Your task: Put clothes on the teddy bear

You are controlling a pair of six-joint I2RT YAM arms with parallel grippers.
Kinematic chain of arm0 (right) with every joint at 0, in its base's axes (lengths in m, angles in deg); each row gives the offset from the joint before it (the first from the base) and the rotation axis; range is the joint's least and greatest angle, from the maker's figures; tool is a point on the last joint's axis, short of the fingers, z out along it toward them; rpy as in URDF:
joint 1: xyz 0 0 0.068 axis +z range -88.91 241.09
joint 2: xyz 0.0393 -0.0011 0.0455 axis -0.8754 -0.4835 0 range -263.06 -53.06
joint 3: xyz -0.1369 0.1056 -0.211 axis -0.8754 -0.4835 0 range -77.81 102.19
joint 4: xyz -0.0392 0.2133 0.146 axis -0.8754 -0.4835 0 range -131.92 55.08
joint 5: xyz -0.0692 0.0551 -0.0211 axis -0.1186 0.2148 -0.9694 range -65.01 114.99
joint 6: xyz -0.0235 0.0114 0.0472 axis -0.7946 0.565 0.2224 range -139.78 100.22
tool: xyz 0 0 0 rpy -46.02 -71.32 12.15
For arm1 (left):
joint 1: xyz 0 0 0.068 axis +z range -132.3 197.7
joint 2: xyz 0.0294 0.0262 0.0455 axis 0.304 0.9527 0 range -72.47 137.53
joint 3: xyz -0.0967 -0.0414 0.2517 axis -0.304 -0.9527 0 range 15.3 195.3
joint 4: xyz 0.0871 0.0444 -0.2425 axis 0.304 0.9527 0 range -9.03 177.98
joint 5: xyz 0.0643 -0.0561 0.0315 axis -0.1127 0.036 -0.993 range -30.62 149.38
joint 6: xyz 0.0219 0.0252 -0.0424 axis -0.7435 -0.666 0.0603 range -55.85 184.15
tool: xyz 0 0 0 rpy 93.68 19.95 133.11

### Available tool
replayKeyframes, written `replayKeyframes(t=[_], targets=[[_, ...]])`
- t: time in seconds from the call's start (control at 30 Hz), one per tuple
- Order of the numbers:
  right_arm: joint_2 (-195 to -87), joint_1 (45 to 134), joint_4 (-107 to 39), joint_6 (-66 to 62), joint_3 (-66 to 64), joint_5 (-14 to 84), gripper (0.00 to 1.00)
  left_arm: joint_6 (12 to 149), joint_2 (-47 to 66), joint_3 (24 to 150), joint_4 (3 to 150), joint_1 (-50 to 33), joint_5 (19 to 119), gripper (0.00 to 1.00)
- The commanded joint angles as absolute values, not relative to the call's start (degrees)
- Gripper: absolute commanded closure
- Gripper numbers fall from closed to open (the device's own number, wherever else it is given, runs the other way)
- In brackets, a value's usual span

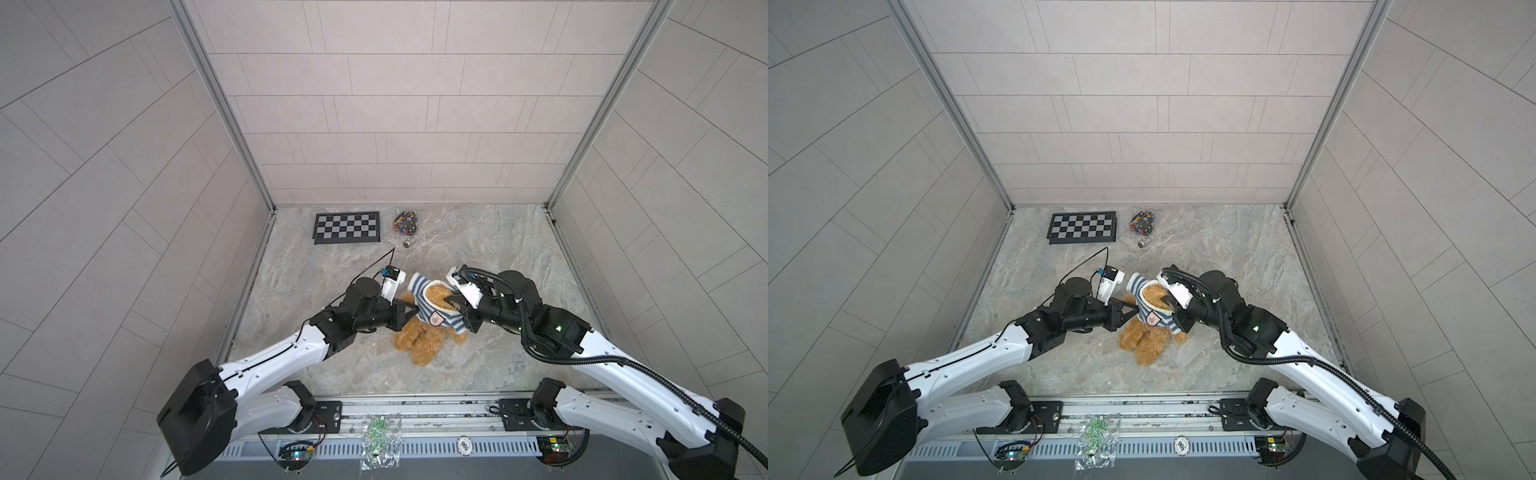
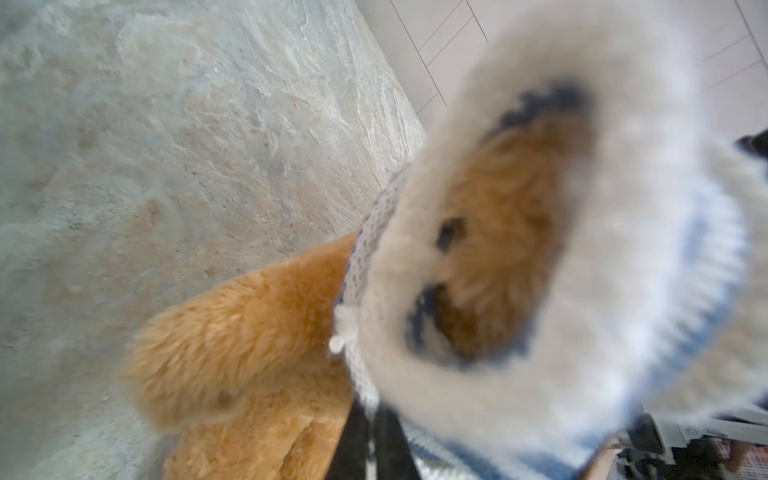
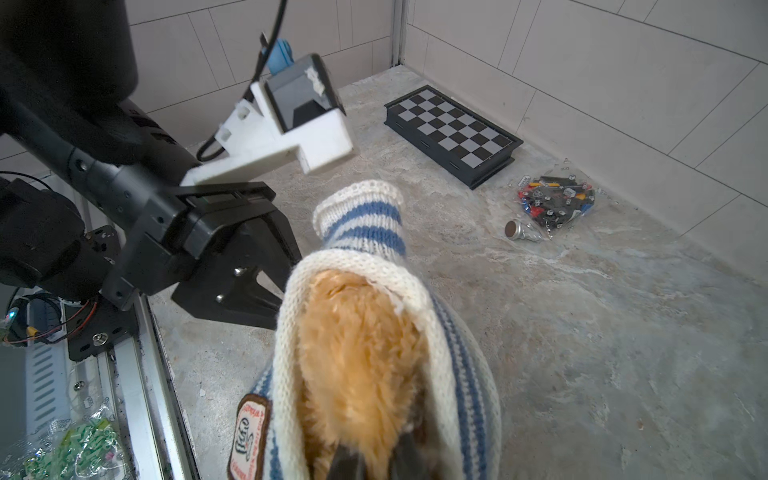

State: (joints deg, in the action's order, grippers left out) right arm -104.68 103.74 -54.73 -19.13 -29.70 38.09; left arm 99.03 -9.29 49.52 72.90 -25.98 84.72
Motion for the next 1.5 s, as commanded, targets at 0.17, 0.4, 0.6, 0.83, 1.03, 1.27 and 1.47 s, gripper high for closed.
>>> replayKeyframes(t=[0.17,0.4,0.6,0.83,1.03,1.27,1.47], targets=[[-107.32,101.78,-52.32,-13.55,-26.38,31.94,1.00,100.89,-19.78,46.79,72.29,-26.26,76.77,0.60],[-109.01,99.15,-49.20,-1.76,-26.00,32.02,1.00,109.13,-19.25,41.94,60.70,-28.41,74.08,0.53],[-111.29,98.88,-47.99,6.25,-25.08,33.67,1.00,113.67,-13.09,41.42,52.10,-29.40,72.31,0.55],[-110.70,98.84,-47.03,9.47,-25.60,32.73,1.00,112.67,-5.70,46.75,53.56,-33.08,67.14,0.65],[-111.42,98.84,-46.62,9.91,-25.32,33.05,1.00,109.94,-1.92,52.09,54.75,-36.60,65.16,0.69],[-111.51,98.81,-46.68,9.40,-24.84,32.98,1.00,107.70,-1.10,55.31,56.52,-38.61,61.81,0.64],[-110.84,98.79,-47.22,9.14,-24.64,32.01,1.00,107.14,-1.72,55.34,56.91,-39.61,61.17,0.63]])
